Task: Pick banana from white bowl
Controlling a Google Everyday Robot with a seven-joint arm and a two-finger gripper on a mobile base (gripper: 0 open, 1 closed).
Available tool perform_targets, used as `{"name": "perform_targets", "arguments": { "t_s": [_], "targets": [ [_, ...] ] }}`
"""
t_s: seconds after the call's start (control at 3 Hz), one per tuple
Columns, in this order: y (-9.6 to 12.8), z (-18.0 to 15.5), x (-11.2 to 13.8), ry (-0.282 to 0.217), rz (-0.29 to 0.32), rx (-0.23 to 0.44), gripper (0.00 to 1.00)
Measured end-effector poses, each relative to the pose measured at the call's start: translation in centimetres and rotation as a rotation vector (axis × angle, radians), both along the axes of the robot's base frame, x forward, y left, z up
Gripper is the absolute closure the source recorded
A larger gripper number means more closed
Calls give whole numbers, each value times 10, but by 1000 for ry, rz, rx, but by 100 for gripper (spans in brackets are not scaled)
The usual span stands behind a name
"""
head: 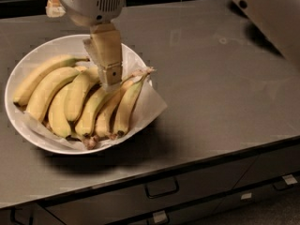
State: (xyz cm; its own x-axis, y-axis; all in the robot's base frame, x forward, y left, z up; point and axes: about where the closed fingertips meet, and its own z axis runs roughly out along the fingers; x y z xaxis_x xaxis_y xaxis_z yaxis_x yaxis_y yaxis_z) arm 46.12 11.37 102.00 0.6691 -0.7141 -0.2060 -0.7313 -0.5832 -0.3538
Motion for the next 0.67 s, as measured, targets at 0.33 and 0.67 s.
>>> {"name": "perform_targets", "arguments": {
  "t_s": [0.33,0.67],
  "targets": [
    [3,-13,3,48,18,5,0],
    [-5,-30,7,108,-5,-21,0]
  ]
}}
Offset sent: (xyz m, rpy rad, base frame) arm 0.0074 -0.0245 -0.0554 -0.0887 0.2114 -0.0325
